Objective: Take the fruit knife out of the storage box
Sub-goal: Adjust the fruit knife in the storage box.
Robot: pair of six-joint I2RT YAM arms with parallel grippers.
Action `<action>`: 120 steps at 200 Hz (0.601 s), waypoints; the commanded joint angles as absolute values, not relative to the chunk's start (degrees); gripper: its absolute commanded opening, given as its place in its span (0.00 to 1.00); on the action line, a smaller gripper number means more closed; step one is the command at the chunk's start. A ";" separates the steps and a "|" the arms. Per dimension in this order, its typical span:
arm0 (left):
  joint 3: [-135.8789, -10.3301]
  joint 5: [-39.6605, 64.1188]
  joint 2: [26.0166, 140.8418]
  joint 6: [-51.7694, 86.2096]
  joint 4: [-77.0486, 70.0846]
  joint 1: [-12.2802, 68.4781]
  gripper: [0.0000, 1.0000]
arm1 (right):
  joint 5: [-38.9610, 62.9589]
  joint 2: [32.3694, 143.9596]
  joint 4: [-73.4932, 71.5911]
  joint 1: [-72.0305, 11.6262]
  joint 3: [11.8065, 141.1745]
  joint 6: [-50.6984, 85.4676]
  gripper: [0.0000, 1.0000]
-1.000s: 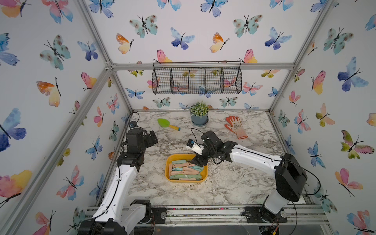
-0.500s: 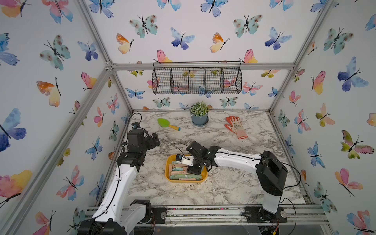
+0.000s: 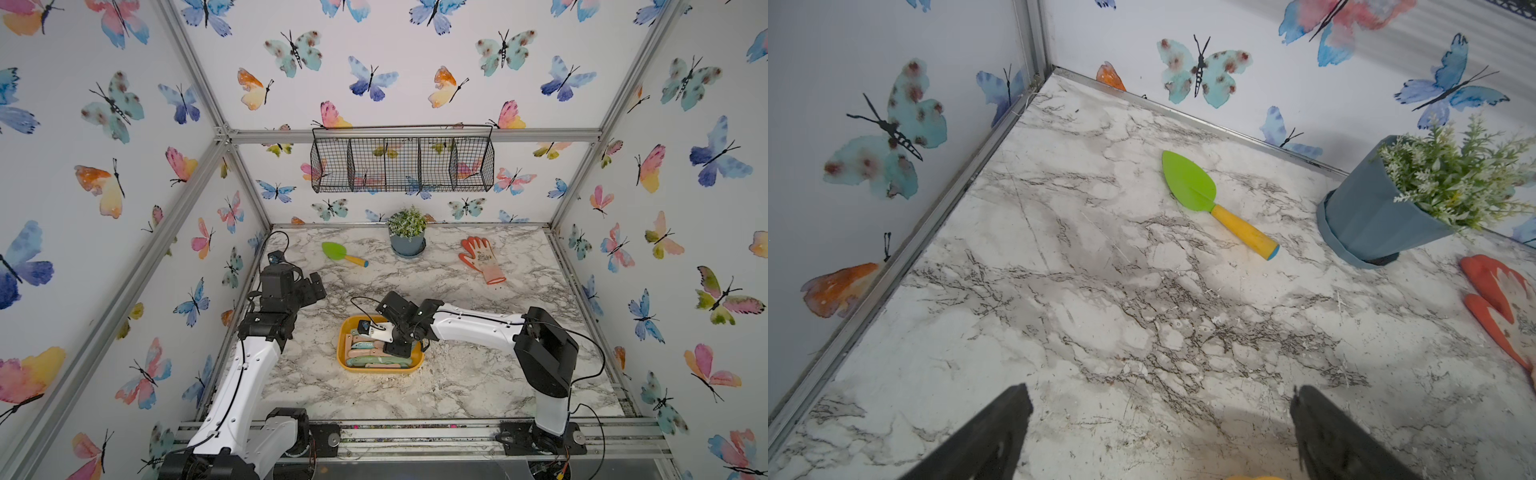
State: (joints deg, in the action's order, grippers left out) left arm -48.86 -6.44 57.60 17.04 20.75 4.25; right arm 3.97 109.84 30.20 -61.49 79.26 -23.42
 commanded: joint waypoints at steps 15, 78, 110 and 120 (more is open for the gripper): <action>-50.71 -8.79 57.74 17.49 22.32 4.55 0.99 | 1.69 112.30 32.81 -62.75 81.47 -24.41 0.48; -50.45 -9.05 57.13 17.58 22.10 4.57 0.98 | 0.01 115.53 34.76 -63.11 83.30 -24.16 0.46; -50.45 -9.21 57.13 17.58 22.06 4.55 0.98 | -0.26 116.52 35.24 -63.19 83.80 -23.78 0.45; -50.45 -9.15 57.04 17.58 22.06 4.52 0.98 | -0.40 116.70 35.37 -63.19 83.93 -23.64 0.43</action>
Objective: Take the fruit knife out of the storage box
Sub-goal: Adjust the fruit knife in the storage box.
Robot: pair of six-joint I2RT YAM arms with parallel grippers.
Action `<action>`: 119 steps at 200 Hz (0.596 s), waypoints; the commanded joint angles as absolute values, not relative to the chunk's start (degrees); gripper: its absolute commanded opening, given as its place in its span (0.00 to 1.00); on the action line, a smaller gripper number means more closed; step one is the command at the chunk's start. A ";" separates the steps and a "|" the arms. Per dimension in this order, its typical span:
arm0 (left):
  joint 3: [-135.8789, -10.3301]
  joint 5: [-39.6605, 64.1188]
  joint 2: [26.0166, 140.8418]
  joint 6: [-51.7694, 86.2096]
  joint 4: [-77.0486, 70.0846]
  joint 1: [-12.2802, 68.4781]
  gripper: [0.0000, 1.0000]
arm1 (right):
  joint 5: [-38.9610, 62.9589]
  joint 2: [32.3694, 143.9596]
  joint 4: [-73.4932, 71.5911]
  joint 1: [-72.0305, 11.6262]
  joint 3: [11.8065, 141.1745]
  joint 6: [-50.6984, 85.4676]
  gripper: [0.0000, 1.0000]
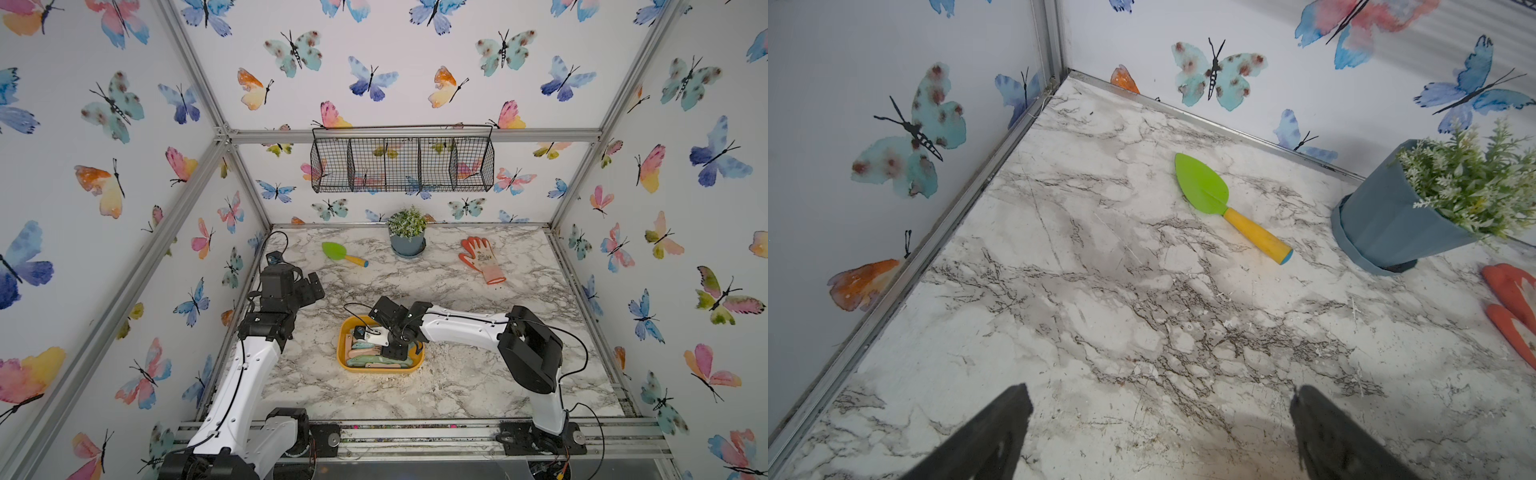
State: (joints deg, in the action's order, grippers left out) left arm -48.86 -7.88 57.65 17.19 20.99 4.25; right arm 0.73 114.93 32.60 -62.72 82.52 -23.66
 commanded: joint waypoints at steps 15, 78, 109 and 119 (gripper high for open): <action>-50.36 -9.05 57.13 17.58 21.97 4.57 0.98 | -0.52 116.57 35.49 -63.19 84.05 -23.43 0.42; -50.54 -8.79 57.48 17.67 22.03 4.55 0.98 | -6.81 114.92 33.21 -63.13 83.57 -21.65 0.38; -50.45 -8.57 57.39 17.67 22.06 4.57 0.98 | -9.10 114.74 31.98 -63.16 83.95 -20.02 0.43; -50.45 -8.53 57.39 17.67 22.06 4.53 0.98 | -9.83 114.24 31.33 -63.11 83.84 -19.53 0.46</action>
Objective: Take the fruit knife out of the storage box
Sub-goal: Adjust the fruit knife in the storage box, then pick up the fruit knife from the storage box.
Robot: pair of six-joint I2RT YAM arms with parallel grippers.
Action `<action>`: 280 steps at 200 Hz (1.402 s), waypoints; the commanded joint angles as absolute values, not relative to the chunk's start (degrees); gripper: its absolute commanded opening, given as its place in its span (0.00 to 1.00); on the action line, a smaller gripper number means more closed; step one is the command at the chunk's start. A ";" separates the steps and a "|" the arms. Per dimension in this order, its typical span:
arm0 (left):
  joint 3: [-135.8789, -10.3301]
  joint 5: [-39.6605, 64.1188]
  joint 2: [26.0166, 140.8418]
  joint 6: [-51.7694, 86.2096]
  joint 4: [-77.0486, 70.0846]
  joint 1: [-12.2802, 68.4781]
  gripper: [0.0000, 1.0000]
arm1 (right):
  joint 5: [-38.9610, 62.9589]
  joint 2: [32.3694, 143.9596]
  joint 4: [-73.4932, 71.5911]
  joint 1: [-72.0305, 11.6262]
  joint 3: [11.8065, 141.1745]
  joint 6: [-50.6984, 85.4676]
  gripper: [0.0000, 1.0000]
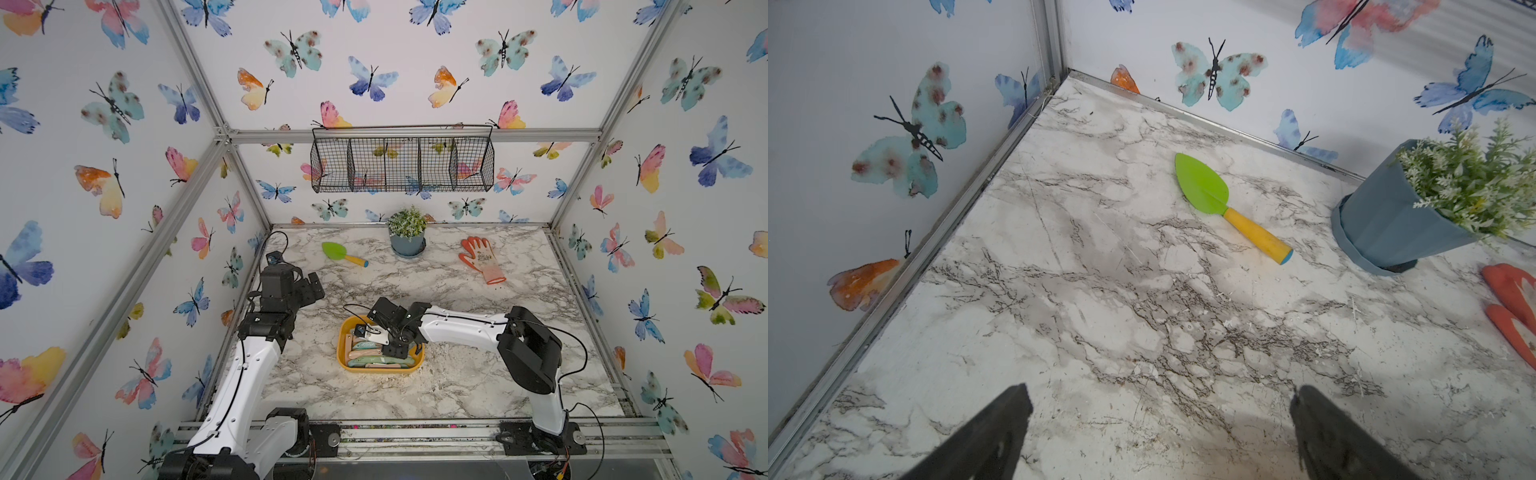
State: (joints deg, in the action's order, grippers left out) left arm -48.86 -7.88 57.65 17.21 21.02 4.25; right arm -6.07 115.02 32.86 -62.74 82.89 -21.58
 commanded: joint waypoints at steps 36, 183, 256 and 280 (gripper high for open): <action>-50.41 -8.00 57.30 17.69 22.04 4.59 0.98 | -10.03 111.66 29.50 -63.11 83.02 -18.69 0.49; -50.36 -8.26 56.62 17.71 21.97 4.63 0.98 | 0.36 111.07 33.97 -63.11 81.94 -19.79 0.48; -50.36 -8.35 56.78 17.84 22.02 4.65 0.99 | -0.12 113.32 34.41 -63.11 80.18 -16.84 0.48; -50.36 -8.35 56.69 17.82 22.06 4.64 0.99 | -0.81 114.38 34.52 -63.02 80.22 -16.28 0.48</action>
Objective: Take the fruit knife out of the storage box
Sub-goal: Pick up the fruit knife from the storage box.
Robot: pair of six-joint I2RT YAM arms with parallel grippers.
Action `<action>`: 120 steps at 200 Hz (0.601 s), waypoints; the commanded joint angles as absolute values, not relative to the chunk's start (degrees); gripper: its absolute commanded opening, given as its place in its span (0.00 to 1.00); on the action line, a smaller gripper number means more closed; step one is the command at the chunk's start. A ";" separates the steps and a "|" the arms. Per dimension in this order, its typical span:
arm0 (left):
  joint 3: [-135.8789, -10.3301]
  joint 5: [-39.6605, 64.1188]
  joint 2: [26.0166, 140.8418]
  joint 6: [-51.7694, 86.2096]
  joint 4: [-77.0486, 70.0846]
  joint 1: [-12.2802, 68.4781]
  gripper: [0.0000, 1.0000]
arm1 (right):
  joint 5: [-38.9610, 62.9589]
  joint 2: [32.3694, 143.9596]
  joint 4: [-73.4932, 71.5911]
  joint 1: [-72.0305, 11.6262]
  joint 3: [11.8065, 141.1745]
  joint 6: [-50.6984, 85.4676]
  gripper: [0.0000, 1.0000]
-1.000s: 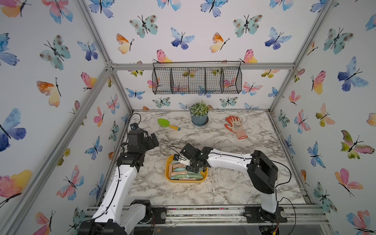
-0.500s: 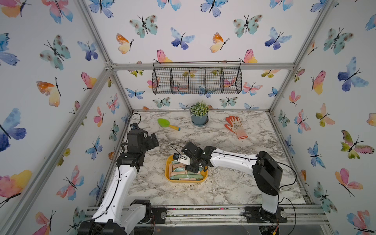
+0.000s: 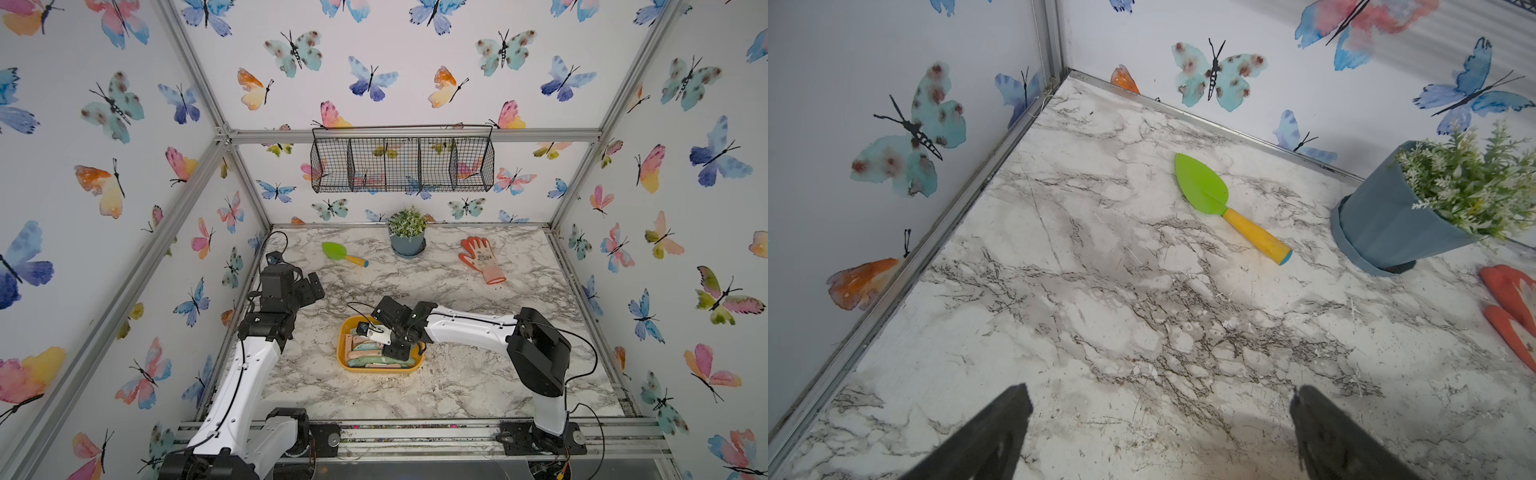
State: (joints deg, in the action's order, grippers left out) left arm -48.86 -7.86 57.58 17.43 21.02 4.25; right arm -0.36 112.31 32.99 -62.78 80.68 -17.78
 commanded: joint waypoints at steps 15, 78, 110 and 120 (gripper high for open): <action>-50.36 -8.44 56.69 17.84 22.01 4.65 0.98 | -0.90 115.11 34.89 -63.02 80.46 -16.04 0.48; -50.36 -8.61 56.86 17.84 22.06 4.65 0.99 | 0.00 116.53 35.16 -63.02 80.85 -15.29 0.47; -50.32 -8.70 56.78 17.85 22.09 4.68 0.98 | 0.02 117.00 35.19 -63.02 80.86 -15.21 0.44; -50.36 -8.78 56.78 17.86 22.06 4.66 0.98 | 0.23 117.16 35.45 -63.02 81.01 -15.21 0.43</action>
State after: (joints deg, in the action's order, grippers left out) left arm -48.86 -7.88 57.58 17.45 21.06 4.27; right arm -0.54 114.76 32.38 -62.92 81.23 -16.03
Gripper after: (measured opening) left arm 0.985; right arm 0.437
